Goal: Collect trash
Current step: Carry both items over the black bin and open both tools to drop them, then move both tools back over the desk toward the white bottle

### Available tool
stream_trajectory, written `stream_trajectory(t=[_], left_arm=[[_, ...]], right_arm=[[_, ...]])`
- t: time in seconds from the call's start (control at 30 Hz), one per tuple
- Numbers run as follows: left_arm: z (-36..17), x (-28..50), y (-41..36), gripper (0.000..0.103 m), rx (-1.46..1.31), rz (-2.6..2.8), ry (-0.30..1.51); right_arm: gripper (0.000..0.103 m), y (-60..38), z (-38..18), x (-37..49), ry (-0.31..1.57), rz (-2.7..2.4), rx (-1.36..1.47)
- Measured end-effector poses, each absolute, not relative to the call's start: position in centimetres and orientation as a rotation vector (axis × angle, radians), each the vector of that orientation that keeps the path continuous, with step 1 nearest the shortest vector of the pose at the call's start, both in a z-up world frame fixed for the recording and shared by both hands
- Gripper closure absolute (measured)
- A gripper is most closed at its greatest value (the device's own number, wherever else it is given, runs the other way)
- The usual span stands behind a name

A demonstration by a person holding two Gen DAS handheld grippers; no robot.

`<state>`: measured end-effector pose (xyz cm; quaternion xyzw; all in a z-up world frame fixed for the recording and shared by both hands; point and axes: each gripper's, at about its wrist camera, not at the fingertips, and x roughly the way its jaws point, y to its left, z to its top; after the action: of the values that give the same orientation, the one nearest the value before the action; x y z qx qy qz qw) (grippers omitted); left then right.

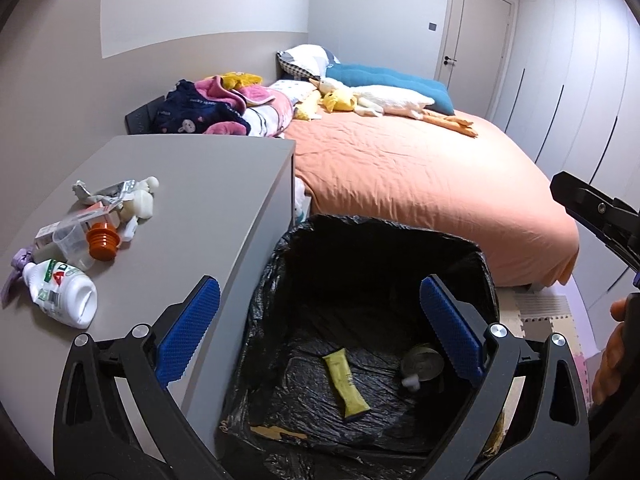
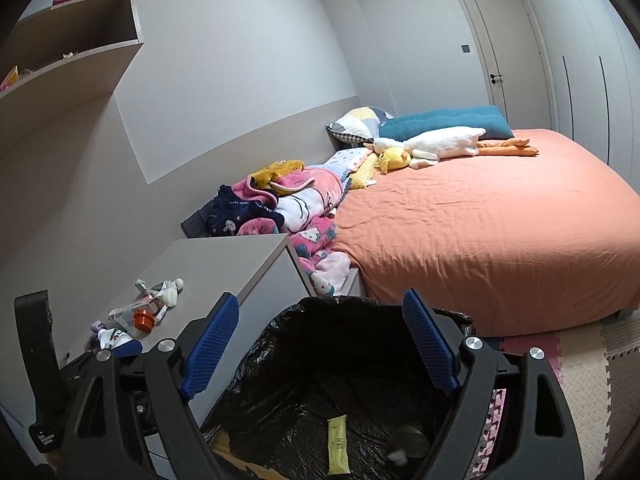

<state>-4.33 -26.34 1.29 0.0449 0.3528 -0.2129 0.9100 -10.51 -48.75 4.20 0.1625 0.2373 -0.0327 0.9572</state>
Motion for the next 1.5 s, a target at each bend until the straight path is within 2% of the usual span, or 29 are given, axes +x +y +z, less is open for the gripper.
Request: stream_trajectory(t=[0.77,1.5], left_arm=[[1.6,-2.8,-21.8,0.006,0.050,-0.356,0.717],[1.5,-1.4,-10.9,0.006,-0.065,-0.152,0.729]], right_arm=[[0.017,-44.1,4.0,-7.2,0.530,0.001,0.259],[0.015,-33.7,3.5,-2.0,0.601,0.193,0.167]])
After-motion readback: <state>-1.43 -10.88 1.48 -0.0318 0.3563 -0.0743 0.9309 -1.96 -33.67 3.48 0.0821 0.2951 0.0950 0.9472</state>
